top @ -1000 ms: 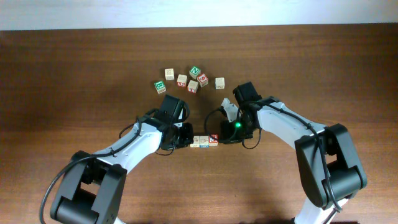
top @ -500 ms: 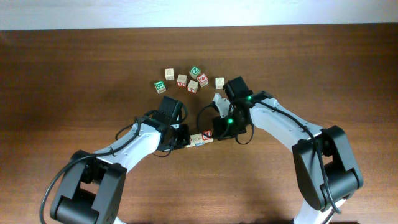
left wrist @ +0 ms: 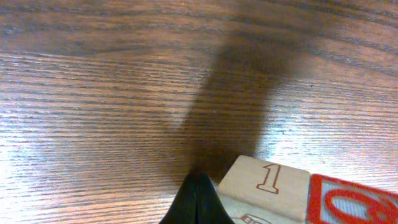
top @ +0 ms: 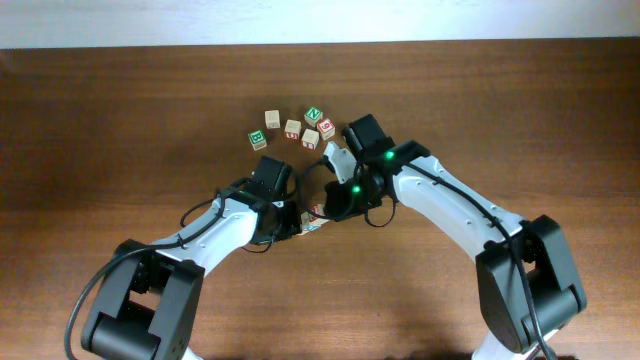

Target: Rotate 3 blocks

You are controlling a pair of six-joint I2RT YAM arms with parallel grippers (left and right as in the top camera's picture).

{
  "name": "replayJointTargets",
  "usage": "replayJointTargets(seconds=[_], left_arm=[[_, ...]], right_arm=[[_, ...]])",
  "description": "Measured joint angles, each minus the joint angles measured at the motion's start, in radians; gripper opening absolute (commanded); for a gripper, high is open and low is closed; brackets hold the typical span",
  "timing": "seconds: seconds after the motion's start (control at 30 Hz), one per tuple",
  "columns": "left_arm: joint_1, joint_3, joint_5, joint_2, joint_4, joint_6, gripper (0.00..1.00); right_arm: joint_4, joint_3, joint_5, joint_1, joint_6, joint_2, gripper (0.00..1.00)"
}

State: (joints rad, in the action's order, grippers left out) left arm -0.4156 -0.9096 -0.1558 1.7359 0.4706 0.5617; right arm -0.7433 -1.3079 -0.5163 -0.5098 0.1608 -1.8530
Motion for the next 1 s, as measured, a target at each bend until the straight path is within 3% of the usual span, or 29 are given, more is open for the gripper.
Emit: replayJointTargets(seconds=[0.17,0.43,0.73,1.0], left_arm=[[-0.009,-0.003,-0.084,0.000,-0.026,0.000,0.00],[-0.005,-0.003,-0.104,0.000,-0.026,0.000,0.00],[0.199,-0.052,-0.148,0.000,-0.032,-0.019,0.00],[0.217,-0.052,-0.148,0.000,-0.042,-0.019,0.00]], right_arm=[[0.011,-0.016,-0.063,-0.053,0.019,0.010,0.04],[0.010,-0.016,-0.061,-0.053,0.045,0.010,0.04],[0.052,-0.016,-0.065,-0.072,0.076,0.000,0.04],[0.037,-0.016,-0.065,-0.072,0.090,-0.002,0.04]])
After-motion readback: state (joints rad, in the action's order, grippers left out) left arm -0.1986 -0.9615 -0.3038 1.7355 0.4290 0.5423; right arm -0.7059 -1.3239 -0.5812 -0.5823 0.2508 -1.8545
